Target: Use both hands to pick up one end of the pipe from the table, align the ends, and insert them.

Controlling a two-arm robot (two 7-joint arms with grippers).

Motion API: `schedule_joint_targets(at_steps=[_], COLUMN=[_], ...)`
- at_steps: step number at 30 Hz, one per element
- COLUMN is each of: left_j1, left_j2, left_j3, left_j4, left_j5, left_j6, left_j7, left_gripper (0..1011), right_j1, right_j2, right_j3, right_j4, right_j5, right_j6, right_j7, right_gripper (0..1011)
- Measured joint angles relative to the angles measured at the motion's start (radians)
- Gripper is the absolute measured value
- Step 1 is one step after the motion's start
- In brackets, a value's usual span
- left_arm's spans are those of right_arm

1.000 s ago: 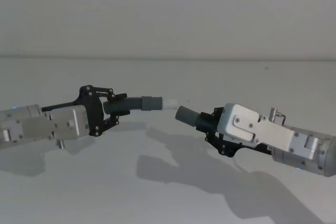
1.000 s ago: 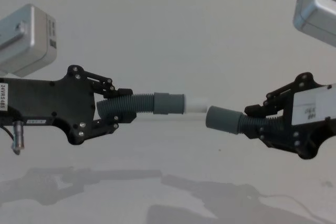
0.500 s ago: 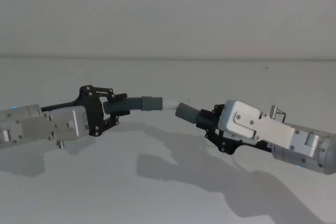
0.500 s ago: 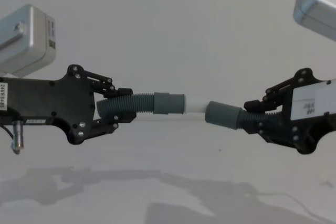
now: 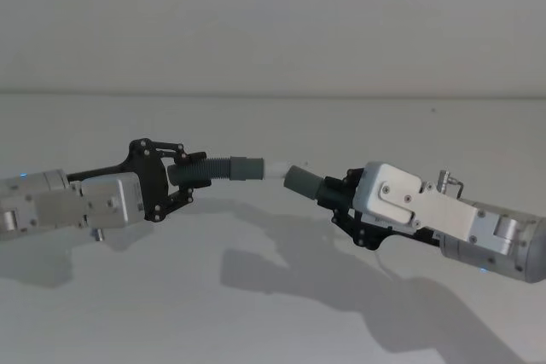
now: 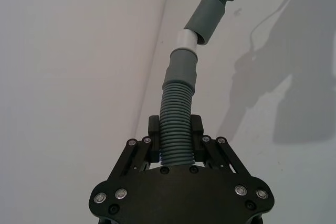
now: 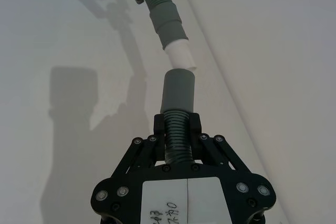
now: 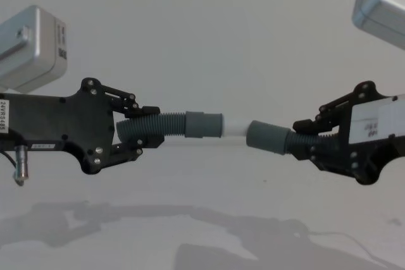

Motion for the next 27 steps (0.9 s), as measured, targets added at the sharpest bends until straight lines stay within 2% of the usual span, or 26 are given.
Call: schedule_joint_targets(at_steps=[27], left_j1=[0.0], left_j2=[0.0], left_j3=[0.0], left_j4=[0.0], left_j5=[0.0], left_j6=[-0.001], left_j7=[0.0], left_gripper=[331], right_j1=[0.014], right_j2=[-0.018], right_j3=[-0.001], right_j4=[0.002], right_j5=[-0.04], right_j6=[-0.029], right_j7=[-0.006], right_gripper=[253])
